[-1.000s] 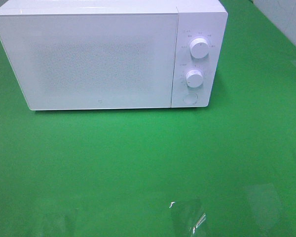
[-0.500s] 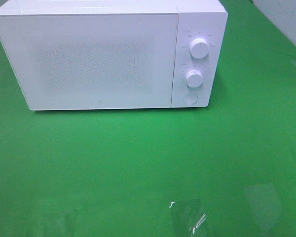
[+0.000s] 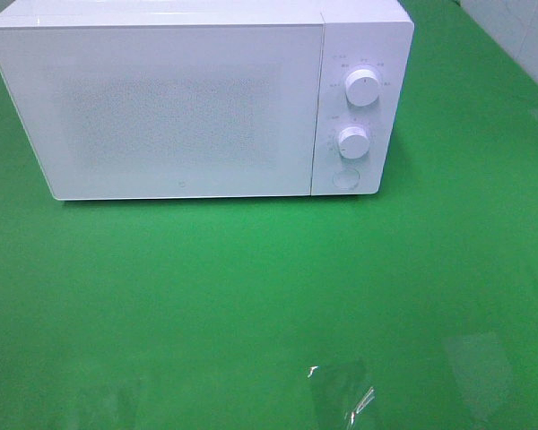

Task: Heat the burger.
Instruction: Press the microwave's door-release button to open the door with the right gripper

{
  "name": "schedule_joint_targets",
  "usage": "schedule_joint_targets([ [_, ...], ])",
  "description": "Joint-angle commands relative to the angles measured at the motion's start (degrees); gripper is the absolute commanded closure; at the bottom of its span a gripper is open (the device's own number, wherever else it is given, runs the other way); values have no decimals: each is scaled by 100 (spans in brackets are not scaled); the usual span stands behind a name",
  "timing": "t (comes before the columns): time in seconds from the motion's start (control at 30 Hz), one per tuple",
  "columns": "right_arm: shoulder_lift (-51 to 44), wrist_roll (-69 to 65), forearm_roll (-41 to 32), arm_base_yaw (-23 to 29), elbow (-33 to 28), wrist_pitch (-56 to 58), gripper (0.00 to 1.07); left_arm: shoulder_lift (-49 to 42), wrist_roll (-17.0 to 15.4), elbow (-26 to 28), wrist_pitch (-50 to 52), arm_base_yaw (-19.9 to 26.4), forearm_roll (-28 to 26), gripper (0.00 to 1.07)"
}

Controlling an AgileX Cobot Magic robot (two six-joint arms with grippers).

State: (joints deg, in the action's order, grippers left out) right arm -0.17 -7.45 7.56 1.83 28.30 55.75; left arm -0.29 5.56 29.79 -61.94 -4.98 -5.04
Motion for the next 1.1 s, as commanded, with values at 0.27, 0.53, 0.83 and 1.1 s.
schedule_joint_targets([
  [0.27,-160,29,-29,-52,57,-132,34,-34,-23,-17,63,6,6,7],
  [0.53,510,29,-29,-40,327,-773,31,-34,-23,-17,63,6,6,7],
  [0.83,1238,218,29,-40,286,-1977,31,-34,-23,-17,63,6,6,7],
  [1.1,1874,218,-29,-40,286,-2693,31,-34,-23,-17,63,6,6,7],
])
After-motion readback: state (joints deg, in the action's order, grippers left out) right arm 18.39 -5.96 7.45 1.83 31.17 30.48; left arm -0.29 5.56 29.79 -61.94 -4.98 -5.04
